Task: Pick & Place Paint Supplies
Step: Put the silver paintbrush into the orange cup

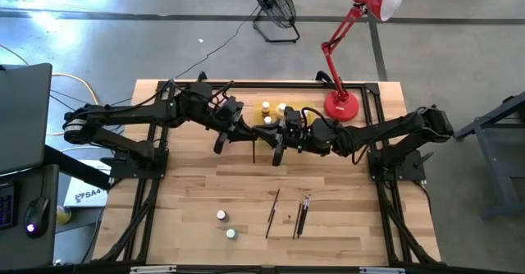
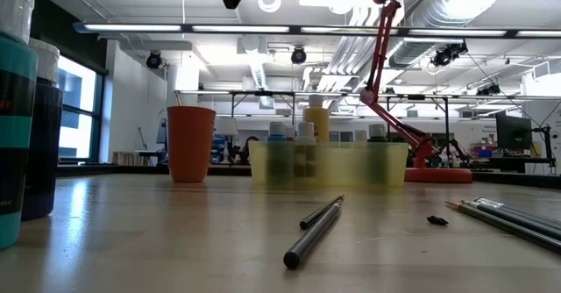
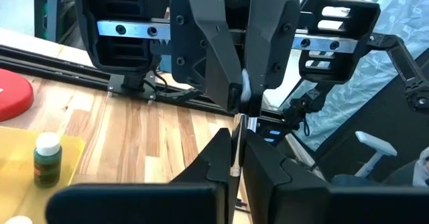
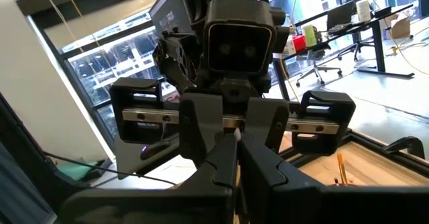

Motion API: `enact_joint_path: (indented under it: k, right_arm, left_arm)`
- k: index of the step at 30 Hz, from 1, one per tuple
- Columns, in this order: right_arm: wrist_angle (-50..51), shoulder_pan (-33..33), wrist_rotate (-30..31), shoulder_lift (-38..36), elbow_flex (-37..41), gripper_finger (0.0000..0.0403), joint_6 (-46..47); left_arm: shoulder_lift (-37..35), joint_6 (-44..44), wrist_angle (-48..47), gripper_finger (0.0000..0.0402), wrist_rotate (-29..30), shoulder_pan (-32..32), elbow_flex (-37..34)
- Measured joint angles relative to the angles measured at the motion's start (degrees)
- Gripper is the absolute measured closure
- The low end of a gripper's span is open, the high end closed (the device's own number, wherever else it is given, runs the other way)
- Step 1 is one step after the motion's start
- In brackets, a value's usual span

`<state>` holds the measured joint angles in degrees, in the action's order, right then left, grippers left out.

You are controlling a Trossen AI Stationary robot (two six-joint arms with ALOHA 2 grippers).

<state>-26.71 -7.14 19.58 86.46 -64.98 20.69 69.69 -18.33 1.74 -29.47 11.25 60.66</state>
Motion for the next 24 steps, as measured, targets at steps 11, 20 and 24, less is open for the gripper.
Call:
enact_joint_path:
  k: [11,20,24]
  right_arm:
    - [0.0,0.0,-0.1,0.0,0.0,0.0399,0.0]
    - [0.0,0.0,-0.1,0.0,0.0,0.0399,0.0]
    - [0.0,0.0,-0.3,0.0,0.0,0.0399,0.1]
  left_arm:
    - [0.0,0.9,-0.1,0.0392,0.0,0.0,0.0]
    - [0.0,1.1,-0.1,0.0392,0.0,0.0,0.0]
    - [0.0,1.1,-0.1,0.0392,0.0,0.0,0.0]
